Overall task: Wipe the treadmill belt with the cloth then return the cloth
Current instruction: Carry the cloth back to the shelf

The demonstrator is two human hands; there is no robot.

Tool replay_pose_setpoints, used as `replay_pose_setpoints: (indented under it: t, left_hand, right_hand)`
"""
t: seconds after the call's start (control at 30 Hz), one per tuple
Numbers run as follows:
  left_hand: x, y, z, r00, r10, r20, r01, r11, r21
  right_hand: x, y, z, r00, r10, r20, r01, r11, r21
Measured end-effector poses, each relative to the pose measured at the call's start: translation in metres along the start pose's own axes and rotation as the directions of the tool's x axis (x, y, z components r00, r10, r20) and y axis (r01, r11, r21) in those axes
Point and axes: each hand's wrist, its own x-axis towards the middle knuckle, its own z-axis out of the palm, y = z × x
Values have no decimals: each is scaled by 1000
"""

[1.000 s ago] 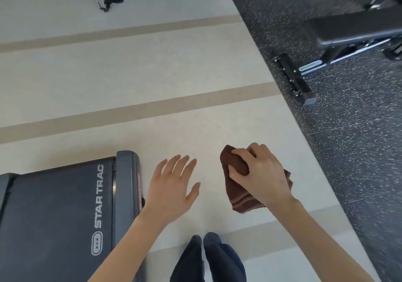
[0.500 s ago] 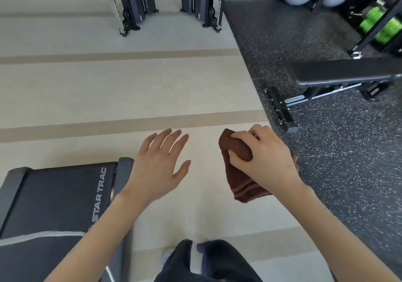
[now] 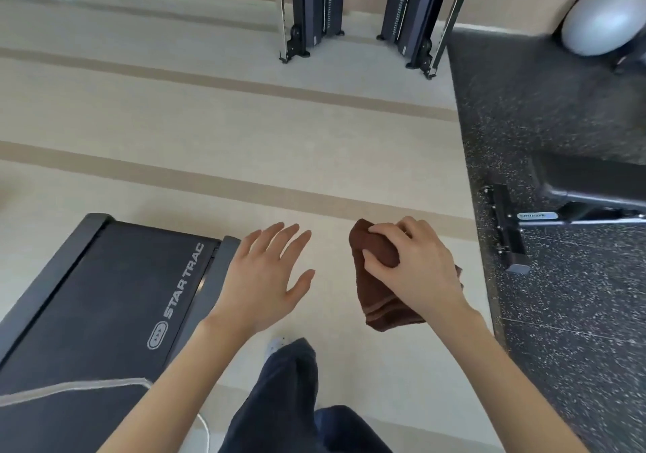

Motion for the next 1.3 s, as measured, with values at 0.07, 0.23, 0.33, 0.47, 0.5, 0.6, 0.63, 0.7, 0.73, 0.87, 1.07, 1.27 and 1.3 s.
replay_pose_setpoints:
  t: [0.07,0.23,0.33,0.47,0.5,0.6,0.63,0.7,0.73,0.87,1.07,1.27,1.3]
  left_hand:
    - [6,-1,2,1000,-13,0,13,1000,-19]
    - [27,-14,10,1000,-24,19,25,999,-39]
    - [46,-28,13,997,-50,52,52,998,-33]
    - [84,-52,10,995,-79,58,82,996,-47]
    - [97,-59,8,995,-91,50,93,994,-51]
    - [134,-78,0,994,-111,22,112,992,-54]
    - [145,-84,-2,993,-117,7,117,992,-54]
    - [166,-95,-3,992,-129,-11,129,990,-57]
    - [175,-100,-4,991,-136,-12,135,989,-53]
    - [206,-118,-4,986,-166,-26,164,985,-53]
    - [241,-137,14,978,-207,25,208,977,-50]
    - [307,-162,34,938,-345,31,346,937,-40]
    - [322,-166,34,931,-364,25,365,930,-44]
  right_hand:
    - [7,5,4,1000,14,25,-15,1000,15]
    - [37,14,15,999,-35,-1,35,999,0]
    - [66,20,24,998,-63,1,63,998,-27]
    - [113,24,33,996,-87,25,88,995,-46]
    - [128,25,35,995,-102,24,103,993,-52]
    - [172,25,41,990,-134,33,135,989,-58]
    - [186,25,43,990,-138,31,140,989,-55]
    - [211,25,49,990,-138,19,139,989,-43]
    - [222,25,52,990,-140,7,140,989,-37]
    - [261,28,67,986,-164,12,164,986,2]
    - [314,44,110,974,-203,105,197,978,63]
    - [399,78,158,934,-257,249,239,966,104]
    - [418,83,164,928,-274,253,255,961,105]
